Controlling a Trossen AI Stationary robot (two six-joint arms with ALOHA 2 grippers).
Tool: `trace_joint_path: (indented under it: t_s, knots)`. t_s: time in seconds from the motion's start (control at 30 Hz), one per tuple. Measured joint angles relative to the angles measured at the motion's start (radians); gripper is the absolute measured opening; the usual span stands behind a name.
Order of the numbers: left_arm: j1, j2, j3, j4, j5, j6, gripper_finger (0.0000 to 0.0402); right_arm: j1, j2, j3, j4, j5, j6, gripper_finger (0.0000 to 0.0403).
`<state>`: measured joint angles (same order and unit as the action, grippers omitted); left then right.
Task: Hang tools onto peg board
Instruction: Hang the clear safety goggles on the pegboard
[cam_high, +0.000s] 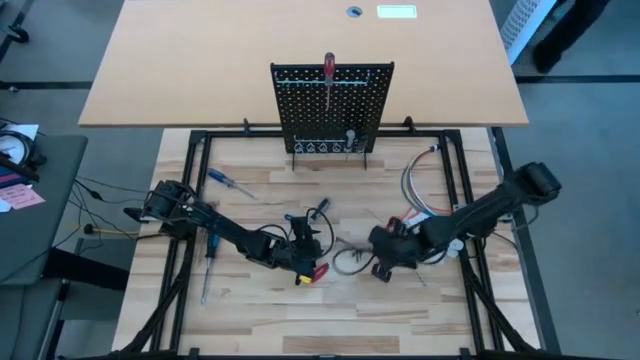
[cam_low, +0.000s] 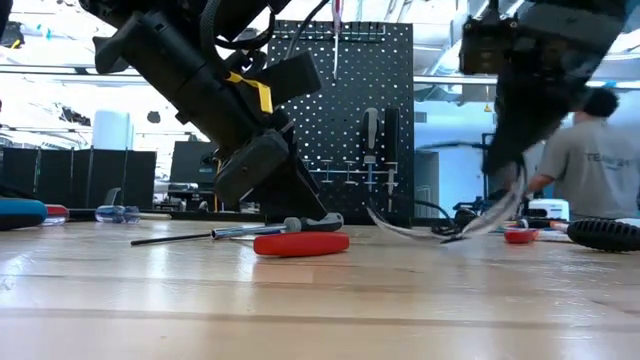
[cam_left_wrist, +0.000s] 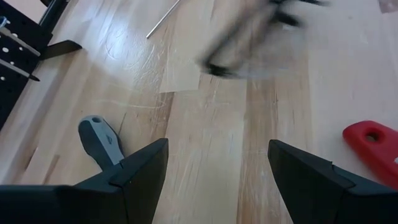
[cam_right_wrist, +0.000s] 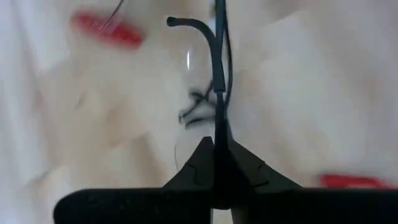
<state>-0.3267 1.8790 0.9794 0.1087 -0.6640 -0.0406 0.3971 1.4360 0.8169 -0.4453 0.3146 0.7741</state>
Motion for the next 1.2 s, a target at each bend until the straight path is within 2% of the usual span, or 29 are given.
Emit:
trace_joint_path:
  t_s: [0.13,0.27,0.43,0.63,0.73,0.9,1.0,1.2]
  knots:
    - [0.0,0.0,0.0,-0.003,0.0,-0.005,0.0271,-0.029,-0.168,-0.132,0.162,0.166,-0.041,0.0018]
    - [0.0,0.0,0.0,-0.004,0.0,-0.005,0.0271,-0.068,-0.296,-0.211,0.397,0.239,-0.178,0.0018]
    - [0.0,0.0,0.0,-0.002,0.0,-0.005,0.0271,-0.121,-0.363,-0.225,0.536,0.253,-0.34,0.0018]
    - [0.0,0.0,0.0,0.001,0.0,-0.005,0.0271,-0.138,-0.373,-0.225,0.736,0.258,-0.509,0.0018]
    - [0.0,0.0,0.0,-0.006,0.0,-0.005,0.0271,-0.138,-0.372,-0.225,0.667,0.18,-0.442,0.0018]
    - [0.0,0.0,0.0,-0.024,0.0,-0.005,0.0271,-0.101,-0.31,-0.226,0.416,0.169,-0.251,0.0018]
    - [0.0,0.0,0.0,-0.018,-0.001,-0.005,0.0271,-0.08,-0.22,-0.227,0.401,0.134,-0.202,0.0021]
    - [0.0,0.0,0.0,0.018,-0.003,0.026,0.0271,-0.075,-0.017,-0.227,0.395,-0.031,-0.142,0.0023]
